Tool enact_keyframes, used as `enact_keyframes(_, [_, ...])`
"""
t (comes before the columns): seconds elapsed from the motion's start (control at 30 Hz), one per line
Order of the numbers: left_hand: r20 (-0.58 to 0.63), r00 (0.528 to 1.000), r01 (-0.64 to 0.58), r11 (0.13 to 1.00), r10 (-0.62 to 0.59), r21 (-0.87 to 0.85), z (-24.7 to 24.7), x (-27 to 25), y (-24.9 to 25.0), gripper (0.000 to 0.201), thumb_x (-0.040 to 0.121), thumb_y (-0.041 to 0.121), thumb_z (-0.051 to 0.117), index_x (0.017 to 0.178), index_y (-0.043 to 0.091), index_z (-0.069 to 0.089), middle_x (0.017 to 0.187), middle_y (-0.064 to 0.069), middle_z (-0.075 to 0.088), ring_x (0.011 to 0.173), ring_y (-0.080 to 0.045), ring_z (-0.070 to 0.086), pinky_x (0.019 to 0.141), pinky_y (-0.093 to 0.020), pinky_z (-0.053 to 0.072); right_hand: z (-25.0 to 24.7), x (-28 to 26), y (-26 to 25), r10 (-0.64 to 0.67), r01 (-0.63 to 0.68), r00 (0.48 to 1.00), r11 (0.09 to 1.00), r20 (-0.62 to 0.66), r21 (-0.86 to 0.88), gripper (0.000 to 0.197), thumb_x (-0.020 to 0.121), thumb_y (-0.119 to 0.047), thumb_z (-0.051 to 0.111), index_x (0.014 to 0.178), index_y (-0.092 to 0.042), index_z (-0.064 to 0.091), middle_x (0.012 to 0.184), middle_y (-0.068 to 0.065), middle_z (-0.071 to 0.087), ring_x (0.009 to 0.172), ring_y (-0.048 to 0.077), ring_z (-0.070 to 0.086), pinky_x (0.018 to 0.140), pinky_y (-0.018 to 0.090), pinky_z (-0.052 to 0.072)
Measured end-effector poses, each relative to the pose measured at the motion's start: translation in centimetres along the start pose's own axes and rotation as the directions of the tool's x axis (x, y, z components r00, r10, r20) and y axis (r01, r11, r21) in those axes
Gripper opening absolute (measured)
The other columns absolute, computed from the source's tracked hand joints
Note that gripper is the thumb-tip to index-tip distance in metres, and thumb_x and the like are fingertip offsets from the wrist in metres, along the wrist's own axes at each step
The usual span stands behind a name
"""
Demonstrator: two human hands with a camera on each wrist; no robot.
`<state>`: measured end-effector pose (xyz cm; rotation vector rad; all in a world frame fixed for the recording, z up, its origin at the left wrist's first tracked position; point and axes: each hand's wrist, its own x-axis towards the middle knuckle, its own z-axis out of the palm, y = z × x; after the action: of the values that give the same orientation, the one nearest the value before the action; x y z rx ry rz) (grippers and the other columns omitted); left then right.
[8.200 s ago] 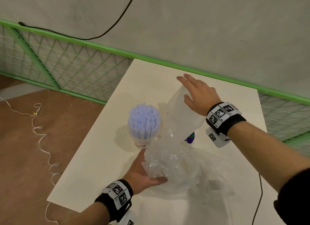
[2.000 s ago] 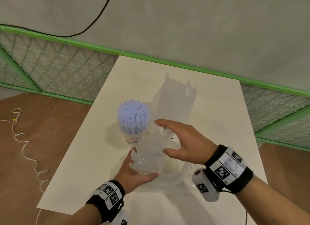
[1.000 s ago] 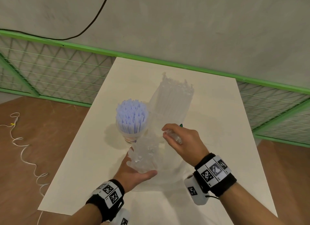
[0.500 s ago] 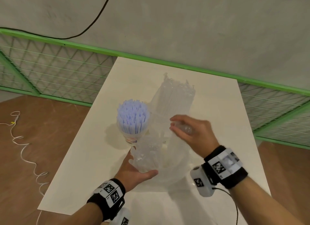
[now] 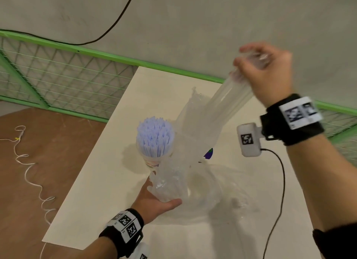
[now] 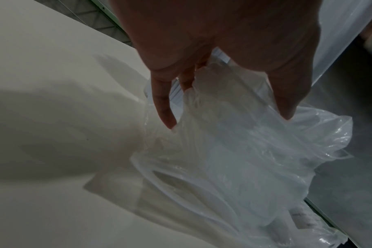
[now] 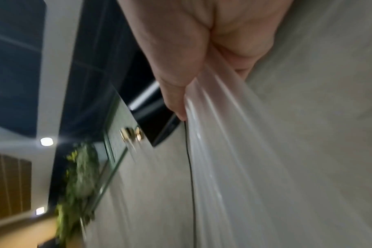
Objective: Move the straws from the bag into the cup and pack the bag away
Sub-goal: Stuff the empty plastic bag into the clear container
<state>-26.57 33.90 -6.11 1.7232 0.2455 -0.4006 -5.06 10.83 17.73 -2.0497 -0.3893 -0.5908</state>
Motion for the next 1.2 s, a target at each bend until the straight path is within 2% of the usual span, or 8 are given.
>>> enact_keyframes(0.17, [-0.017,1.000,0.007,1.000,-0.007,0.011,0.0,-0.1,0.2,0.081,0.048,0.050,0.089,0.120,0.033,0.057,0.109,0.015,0.069,0.100,0.008,0.063,0.079,-0.002,0.043,3.8,-3.2,4.3,-0.042,0.107,0.943,0.978,0.330,-0.182,0.018,0.088,-0.027,0.072,0.105,-0.021,0.074,0.105,-0.007,0.073,0.099,0.013,0.068,0.094,0.020,0.048])
enact_keyframes(0.33, [-0.034,0.999,0.001,1.000,-0.001,0.001,0.1,0.0,0.2,0.075,0.055,0.035,0.093,0.121,0.029,0.057,0.109,0.013,0.070,0.098,0.009,0.063,0.075,0.002,0.043,5.8,-6.2,7.4,-0.098,0.374,0.786,0.862,0.611,-0.343,0.035,0.100,-0.026,0.053,0.134,-0.020,0.059,0.146,-0.003,0.051,0.138,0.023,0.043,0.112,0.041,0.035])
enact_keyframes(0.53, [-0.028,1.000,0.010,1.000,-0.010,0.001,-0.1,-0.1,0.3,0.084,0.047,0.048,0.090,0.121,0.031,0.055,0.109,0.014,0.069,0.100,0.008,0.063,0.078,-0.001,0.045,5.6,-7.2,7.3,0.009,0.489,0.651,0.760,0.759,-0.428,0.065,0.095,-0.057,0.029,0.153,-0.027,0.028,0.161,-0.012,0.020,0.150,0.023,0.013,0.119,0.045,0.013])
enact_keyframes(0.67, [-0.028,0.999,0.027,0.999,-0.027,0.017,0.0,-0.2,0.4,0.080,0.048,0.049,0.090,0.119,0.033,0.055,0.108,0.016,0.069,0.099,0.010,0.062,0.087,-0.008,0.047,6.0,-6.3,6.3,0.003,0.475,0.716,0.730,0.698,-0.491,0.068,0.092,-0.065,0.029,0.152,-0.033,0.026,0.161,-0.015,0.017,0.149,0.024,0.018,0.114,0.047,0.020])
enact_keyframes(0.77, [-0.021,0.999,0.041,0.999,-0.041,0.023,-0.1,-0.3,0.3,0.075,0.053,0.043,0.091,0.118,0.035,0.055,0.107,0.017,0.068,0.097,0.015,0.060,0.083,-0.003,0.045,6.9,-6.2,6.4,0.063,0.528,0.667,0.663,0.743,-0.531,0.066,0.094,-0.063,0.018,0.154,-0.036,0.017,0.162,-0.016,0.012,0.150,0.026,0.012,0.114,0.049,0.015])
enact_keyframes(0.9, [-0.030,0.997,0.070,0.996,-0.068,0.058,-0.2,-0.1,-0.5,0.098,0.037,0.070,0.085,0.123,0.035,0.054,0.114,0.018,0.066,0.106,0.008,0.060,0.092,-0.011,0.041,6.6,-6.1,5.0,0.051,0.494,0.694,0.692,0.718,-0.527,0.061,0.096,-0.065,0.021,0.152,-0.040,0.020,0.163,-0.017,0.008,0.151,0.023,-0.002,0.114,0.055,0.007])
enact_keyframes(1.07, [-0.013,0.998,0.066,0.997,-0.066,0.045,-0.3,-0.4,-0.6,0.095,0.039,0.066,0.087,0.123,0.032,0.056,0.112,0.016,0.068,0.103,0.009,0.061,0.091,-0.010,0.044,4.6,-9.6,0.1,-0.209,0.407,0.791,0.882,0.575,-0.239,0.048,0.081,-0.010,0.046,0.126,-0.019,0.058,0.130,-0.001,0.058,0.116,0.019,0.053,0.093,0.041,0.041])
enact_keyframes(1.2, [0.003,0.998,0.058,0.998,-0.058,0.016,-0.5,-0.3,-0.8,0.096,0.040,0.064,0.089,0.124,0.029,0.057,0.111,0.016,0.070,0.102,0.008,0.063,0.091,-0.011,0.045,3.2,-15.0,-1.6,0.041,0.098,0.714,0.983,0.698,-0.157,0.062,0.073,0.001,0.044,0.130,-0.021,0.052,0.114,-0.007,0.055,0.094,-0.002,0.051,0.085,0.013,0.042])
